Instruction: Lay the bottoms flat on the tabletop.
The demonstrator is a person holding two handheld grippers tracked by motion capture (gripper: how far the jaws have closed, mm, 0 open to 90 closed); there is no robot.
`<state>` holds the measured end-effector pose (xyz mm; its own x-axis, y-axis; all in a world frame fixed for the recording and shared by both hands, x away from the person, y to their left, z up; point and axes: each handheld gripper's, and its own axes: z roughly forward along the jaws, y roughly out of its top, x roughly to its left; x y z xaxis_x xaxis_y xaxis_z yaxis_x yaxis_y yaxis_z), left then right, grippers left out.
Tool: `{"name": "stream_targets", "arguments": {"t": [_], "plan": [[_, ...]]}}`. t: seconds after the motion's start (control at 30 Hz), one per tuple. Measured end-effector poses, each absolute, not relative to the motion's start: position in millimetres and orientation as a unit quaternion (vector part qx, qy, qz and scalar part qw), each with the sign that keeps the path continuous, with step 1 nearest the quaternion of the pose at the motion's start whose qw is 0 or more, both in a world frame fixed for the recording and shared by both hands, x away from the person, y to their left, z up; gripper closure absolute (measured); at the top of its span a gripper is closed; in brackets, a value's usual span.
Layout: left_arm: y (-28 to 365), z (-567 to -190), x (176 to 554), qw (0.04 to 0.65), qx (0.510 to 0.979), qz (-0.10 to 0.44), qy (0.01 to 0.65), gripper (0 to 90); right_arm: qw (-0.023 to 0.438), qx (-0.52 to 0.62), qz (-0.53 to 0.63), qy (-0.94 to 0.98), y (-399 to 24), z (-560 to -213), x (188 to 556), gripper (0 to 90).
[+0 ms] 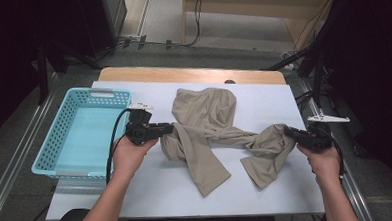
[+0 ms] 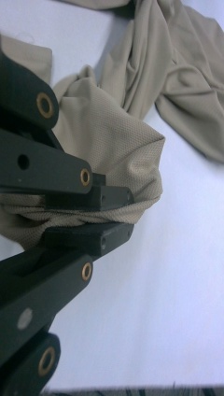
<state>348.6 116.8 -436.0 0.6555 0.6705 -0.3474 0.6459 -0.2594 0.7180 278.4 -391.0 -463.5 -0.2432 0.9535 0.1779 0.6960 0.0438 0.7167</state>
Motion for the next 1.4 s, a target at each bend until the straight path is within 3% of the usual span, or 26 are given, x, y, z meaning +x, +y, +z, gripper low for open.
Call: {"name": "stream_targets", "arguments": {"t": [0.13,0.4,0.53,0.63,0.77,0.87,0.93,0.97,1.0,1.03,1.1,1.4], "plan": [[118.7,-432.4,346.8,0.459,0.792,0.046,0.401,49.9,0.200,0.586,0.394,0.679,-392.4,-451.9,273.4,61.3],[100.3,-454.2,356.1,0.446,0.810,0.024,0.380,37.3,0.161,0.519,0.408,0.733,-346.5,-459.4,284.3,54.9],[85.0,-465.7,356.9,0.435,0.824,0.025,0.362,37.2,0.143,0.493,0.404,0.757,-326.7,-476.5,294.4,41.1],[71.7,-479.4,358.4,0.424,0.831,0.004,0.361,37.3,0.108,0.489,0.403,0.766,-310.8,-488.9,303.1,39.9],[55.2,-497.7,355.2,0.401,0.848,0.017,0.347,37.5,0.087,0.474,0.396,0.781,-288.7,-502.6,312.7,38.4],[50.1,-511.8,351.3,0.397,0.850,0.015,0.345,48.1,0.091,0.455,0.385,0.798,-273.3,-510.4,315.3,37.3],[47.0,-514.2,346.5,0.393,0.856,0.031,0.334,60.6,0.099,0.452,0.363,0.809,-263.8,-516.7,316.5,42.6],[46.0,-514.2,345.6,0.392,0.856,0.022,0.337,65.0,0.102,0.454,0.354,0.811,-260.0,-520.3,316.5,49.3],[45.5,-514.5,345.1,0.391,0.853,0.007,0.344,71.5,0.122,0.451,0.355,0.810,-257.7,-521.7,314.2,63.8],[45.7,-514.3,344.4,0.390,0.852,0.000,0.349,74.6,0.129,0.450,0.351,0.810,-256.3,-521.9,313.4,72.8],[46.9,-509.5,343.2,0.374,0.854,-0.018,0.362,78.7,0.105,0.459,0.343,0.813,-257.0,-517.0,313.7,82.5],[58.8,-459.5,312.2,0.383,0.857,-0.037,0.343,79.1,0.094,0.435,0.364,0.818,-267.5,-473.0,268.4,83.6]]}}
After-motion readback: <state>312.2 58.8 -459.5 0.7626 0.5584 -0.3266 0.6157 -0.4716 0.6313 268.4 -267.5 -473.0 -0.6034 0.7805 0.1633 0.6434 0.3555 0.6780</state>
